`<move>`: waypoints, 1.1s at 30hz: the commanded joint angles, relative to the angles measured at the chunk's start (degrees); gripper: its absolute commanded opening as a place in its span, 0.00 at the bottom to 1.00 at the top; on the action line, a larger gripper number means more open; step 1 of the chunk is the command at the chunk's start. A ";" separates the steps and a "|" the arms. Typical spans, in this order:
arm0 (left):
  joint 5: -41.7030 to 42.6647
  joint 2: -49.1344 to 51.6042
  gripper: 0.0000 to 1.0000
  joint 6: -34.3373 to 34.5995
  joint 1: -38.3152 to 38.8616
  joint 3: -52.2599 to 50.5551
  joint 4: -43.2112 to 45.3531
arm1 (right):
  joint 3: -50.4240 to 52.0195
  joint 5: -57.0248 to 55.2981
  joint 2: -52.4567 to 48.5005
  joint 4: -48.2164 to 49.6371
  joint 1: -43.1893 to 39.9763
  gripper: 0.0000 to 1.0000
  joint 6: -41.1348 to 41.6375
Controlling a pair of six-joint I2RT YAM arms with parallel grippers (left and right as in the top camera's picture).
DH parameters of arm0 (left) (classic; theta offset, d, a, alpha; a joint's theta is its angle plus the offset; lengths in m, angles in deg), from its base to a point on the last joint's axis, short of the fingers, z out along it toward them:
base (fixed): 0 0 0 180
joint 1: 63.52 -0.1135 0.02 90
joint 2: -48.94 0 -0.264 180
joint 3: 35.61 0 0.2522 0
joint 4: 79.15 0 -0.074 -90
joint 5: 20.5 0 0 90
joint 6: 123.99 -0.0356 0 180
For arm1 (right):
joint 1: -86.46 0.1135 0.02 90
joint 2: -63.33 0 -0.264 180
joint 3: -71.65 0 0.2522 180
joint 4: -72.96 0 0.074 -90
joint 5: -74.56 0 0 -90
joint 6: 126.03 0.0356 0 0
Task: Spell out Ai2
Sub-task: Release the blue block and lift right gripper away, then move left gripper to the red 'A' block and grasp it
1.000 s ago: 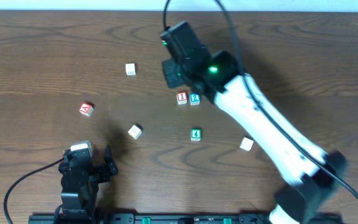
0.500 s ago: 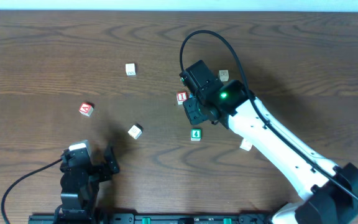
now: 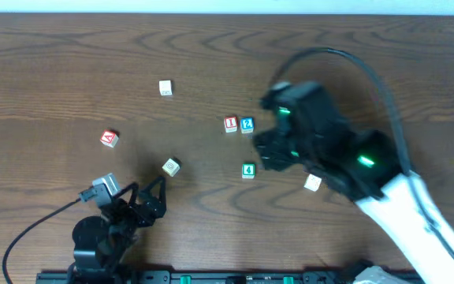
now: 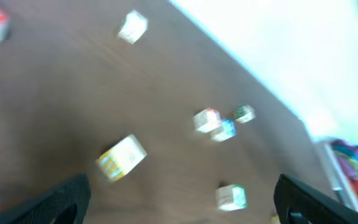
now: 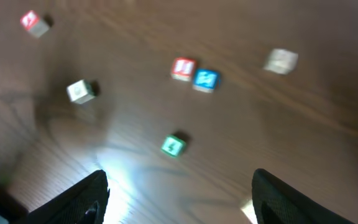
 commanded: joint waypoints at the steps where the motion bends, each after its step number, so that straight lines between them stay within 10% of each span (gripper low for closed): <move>1: 0.76 3.08 0.96 -3.72 -0.37 2.54 0.26 | 2.89 -2.40 3.80 -0.94 -4.35 0.74 -1.75; 9: -20.37 28.85 0.96 -13.31 -0.37 19.98 -10.03 | 10.03 -0.59 8.02 -0.92 -13.94 0.82 -2.62; 20: -28.59 69.81 0.95 12.22 -0.37 35.63 -11.19 | 10.21 -0.63 7.87 3.02 -14.49 0.88 -3.93; 33: -34.51 78.68 0.96 16.76 -0.50 35.74 2.12 | 10.21 -1.09 7.37 2.45 -15.56 0.93 -4.04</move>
